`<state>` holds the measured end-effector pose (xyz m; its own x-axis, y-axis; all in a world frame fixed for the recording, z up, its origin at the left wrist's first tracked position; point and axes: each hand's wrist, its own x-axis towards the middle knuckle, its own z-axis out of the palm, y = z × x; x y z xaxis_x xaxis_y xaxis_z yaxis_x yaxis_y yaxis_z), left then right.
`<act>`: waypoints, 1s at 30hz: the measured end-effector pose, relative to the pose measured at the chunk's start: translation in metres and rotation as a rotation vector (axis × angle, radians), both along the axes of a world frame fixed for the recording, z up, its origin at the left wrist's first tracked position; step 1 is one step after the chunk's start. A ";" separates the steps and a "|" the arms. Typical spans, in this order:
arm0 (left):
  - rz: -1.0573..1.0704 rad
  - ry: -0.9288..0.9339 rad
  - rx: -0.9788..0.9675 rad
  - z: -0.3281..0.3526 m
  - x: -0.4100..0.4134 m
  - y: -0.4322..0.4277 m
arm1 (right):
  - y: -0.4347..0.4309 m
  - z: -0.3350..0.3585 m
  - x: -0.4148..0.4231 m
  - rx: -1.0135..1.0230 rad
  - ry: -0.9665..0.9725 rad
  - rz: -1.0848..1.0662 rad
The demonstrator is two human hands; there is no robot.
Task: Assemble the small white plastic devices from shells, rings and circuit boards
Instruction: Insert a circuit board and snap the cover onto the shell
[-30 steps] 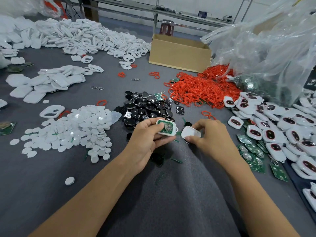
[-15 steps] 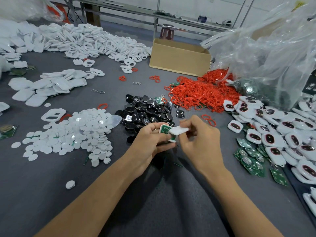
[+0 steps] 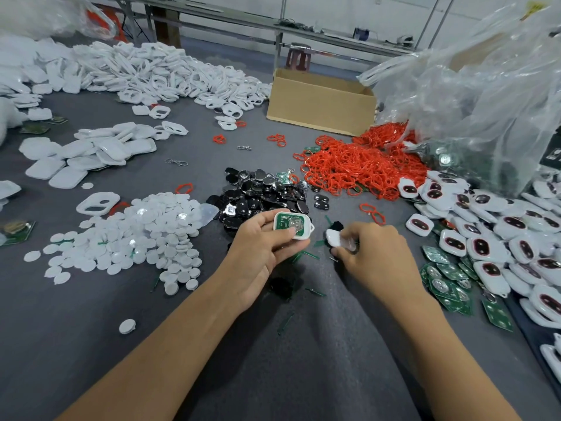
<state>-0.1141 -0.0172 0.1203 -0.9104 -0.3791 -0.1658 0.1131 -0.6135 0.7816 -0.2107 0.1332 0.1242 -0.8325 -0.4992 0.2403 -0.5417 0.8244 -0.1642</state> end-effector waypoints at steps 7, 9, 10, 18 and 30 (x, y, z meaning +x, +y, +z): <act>0.015 -0.054 0.012 -0.001 -0.001 0.000 | 0.002 -0.001 -0.007 -0.108 -0.133 0.039; 0.016 -0.056 -0.008 -0.002 0.000 0.000 | 0.002 0.000 -0.009 -0.147 -0.172 0.055; 0.018 -0.057 -0.015 -0.002 0.000 0.000 | 0.003 0.000 -0.010 -0.162 -0.185 0.068; 0.042 -0.052 -0.057 -0.003 0.000 0.002 | -0.002 -0.004 -0.008 -0.192 -0.118 0.143; 0.044 -0.090 -0.157 -0.004 0.001 0.003 | -0.006 -0.007 -0.005 -0.182 -0.101 0.162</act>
